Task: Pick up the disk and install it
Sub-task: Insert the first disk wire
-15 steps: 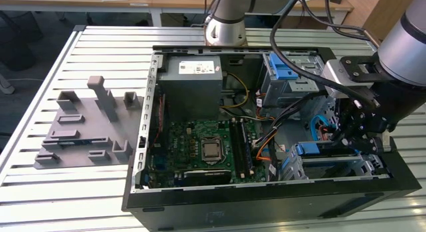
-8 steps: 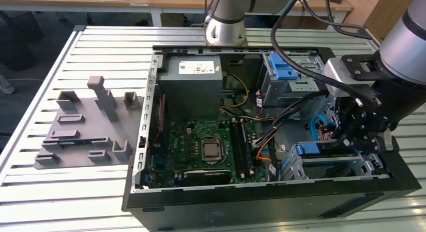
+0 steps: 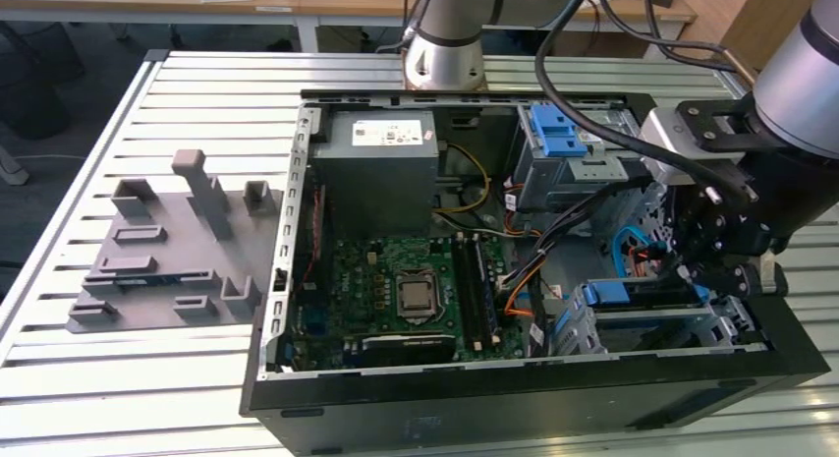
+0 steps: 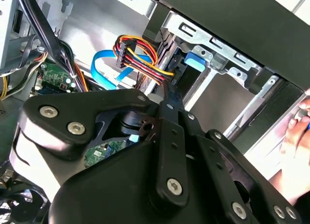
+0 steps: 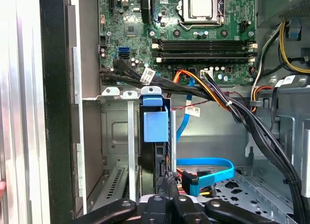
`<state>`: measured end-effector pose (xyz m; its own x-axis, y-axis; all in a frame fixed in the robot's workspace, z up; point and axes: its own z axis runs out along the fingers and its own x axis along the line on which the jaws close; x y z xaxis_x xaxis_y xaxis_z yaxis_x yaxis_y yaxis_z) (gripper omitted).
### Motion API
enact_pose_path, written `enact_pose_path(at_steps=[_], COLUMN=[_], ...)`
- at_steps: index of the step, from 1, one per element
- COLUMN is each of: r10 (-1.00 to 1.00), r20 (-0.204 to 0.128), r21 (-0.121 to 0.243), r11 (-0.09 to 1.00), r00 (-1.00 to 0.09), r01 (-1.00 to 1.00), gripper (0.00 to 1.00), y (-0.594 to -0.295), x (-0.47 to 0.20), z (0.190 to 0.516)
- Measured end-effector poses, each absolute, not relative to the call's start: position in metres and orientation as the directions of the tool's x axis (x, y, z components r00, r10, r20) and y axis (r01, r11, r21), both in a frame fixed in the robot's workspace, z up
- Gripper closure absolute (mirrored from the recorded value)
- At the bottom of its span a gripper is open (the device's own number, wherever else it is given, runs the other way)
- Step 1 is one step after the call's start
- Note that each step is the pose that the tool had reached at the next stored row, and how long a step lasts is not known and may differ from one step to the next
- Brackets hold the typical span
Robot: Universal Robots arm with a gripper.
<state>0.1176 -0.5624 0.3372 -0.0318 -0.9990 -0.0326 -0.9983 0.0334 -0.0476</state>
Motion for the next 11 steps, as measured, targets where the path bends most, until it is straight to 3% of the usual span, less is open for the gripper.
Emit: enact_pose_path(at_steps=[11], r10=[-0.999], r20=[-0.032], r21=[-0.048], r11=[0.033], r00=[-0.032], r01=[-0.998], gripper=[0.89], y=[-0.5624], x=[0.1174], z=[0.3372])
